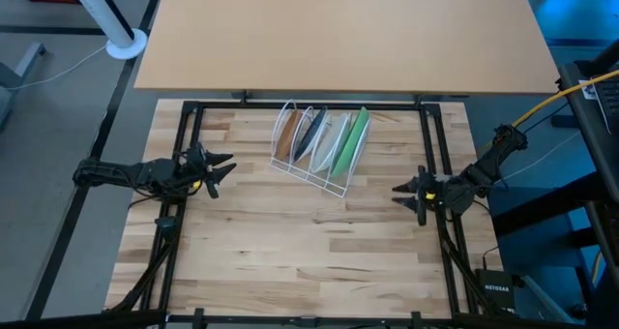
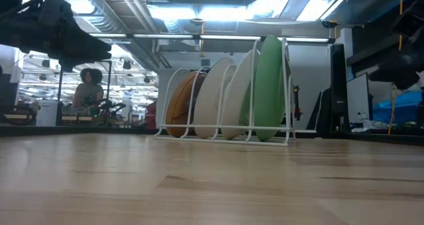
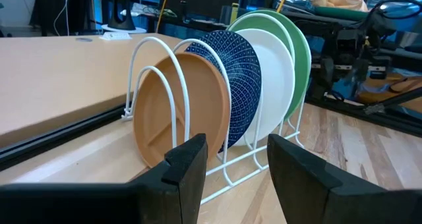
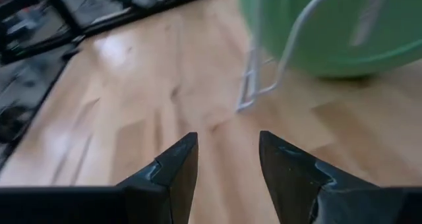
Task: Sort dishes
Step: Return to Home Position
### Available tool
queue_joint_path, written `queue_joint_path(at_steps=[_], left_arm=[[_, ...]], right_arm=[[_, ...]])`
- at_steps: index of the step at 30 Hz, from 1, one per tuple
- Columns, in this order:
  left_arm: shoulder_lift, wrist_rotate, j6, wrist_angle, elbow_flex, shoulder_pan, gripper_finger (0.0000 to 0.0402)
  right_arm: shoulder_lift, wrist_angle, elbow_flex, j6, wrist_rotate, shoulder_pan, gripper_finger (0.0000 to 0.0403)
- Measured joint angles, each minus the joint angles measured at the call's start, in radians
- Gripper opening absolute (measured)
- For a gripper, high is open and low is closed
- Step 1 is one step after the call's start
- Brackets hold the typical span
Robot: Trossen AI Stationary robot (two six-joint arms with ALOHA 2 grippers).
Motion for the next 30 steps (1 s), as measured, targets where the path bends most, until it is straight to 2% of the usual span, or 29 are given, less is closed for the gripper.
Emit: queue_joint_path(at_steps=[4,8,17,25,30], left_arm=[[0.0,0.0,0.0,0.0,0.0,0.0,0.0152],[0.0,0.0,0.0,0.0,0.0,0.0,0.0152],[0.0,0.0,0.0,0.0,0.0,0.0,0.0152],[0.0,0.0,0.0,0.0,-0.001,0.0,0.0152],[0.0,0.0,0.0,0.0,-0.001,0.0,0.0152]], right_arm=[[0.0,-0.001,0.0,-0.017,0.127,0.0,0.0166],[0.0,-0.005,0.0,-0.075,0.186,0.0,0.0166],[0.0,0.011,0.001,-0.15,0.241,0.0,0.0166],[0.0,0.247,0.002,-0.407,0.239,0.0,0.0166],[0.0,0.291,0.002,-0.478,0.239,0.0,0.0166]])
